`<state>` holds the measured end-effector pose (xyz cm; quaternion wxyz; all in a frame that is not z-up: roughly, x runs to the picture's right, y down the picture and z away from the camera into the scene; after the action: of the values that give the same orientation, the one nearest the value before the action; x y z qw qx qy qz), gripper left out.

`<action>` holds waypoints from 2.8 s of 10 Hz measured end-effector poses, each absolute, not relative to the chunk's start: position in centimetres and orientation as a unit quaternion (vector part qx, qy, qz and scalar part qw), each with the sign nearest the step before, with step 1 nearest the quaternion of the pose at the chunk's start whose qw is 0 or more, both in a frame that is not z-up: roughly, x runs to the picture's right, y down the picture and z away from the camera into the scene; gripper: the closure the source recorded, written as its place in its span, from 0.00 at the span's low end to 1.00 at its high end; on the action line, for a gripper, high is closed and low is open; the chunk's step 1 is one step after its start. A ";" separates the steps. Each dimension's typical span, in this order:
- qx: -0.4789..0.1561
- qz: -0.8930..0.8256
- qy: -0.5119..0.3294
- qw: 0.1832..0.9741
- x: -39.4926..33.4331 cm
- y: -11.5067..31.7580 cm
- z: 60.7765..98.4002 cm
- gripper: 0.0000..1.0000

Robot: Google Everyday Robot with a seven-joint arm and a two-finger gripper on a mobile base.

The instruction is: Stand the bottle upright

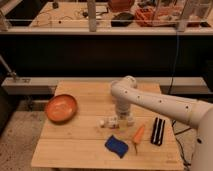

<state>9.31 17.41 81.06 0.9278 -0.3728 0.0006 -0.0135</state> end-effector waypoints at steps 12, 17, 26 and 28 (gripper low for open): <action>-0.380 0.007 -0.002 0.925 9.3 18.3 82.6 0.20; -0.381 0.014 -0.007 0.925 9.3 18.7 83.0 0.28; -0.381 0.028 -0.016 0.924 9.3 19.2 83.4 0.46; -0.376 0.030 -0.014 0.926 9.4 18.9 83.3 0.68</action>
<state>9.44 18.93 83.30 0.9262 -0.3756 -0.0135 0.0304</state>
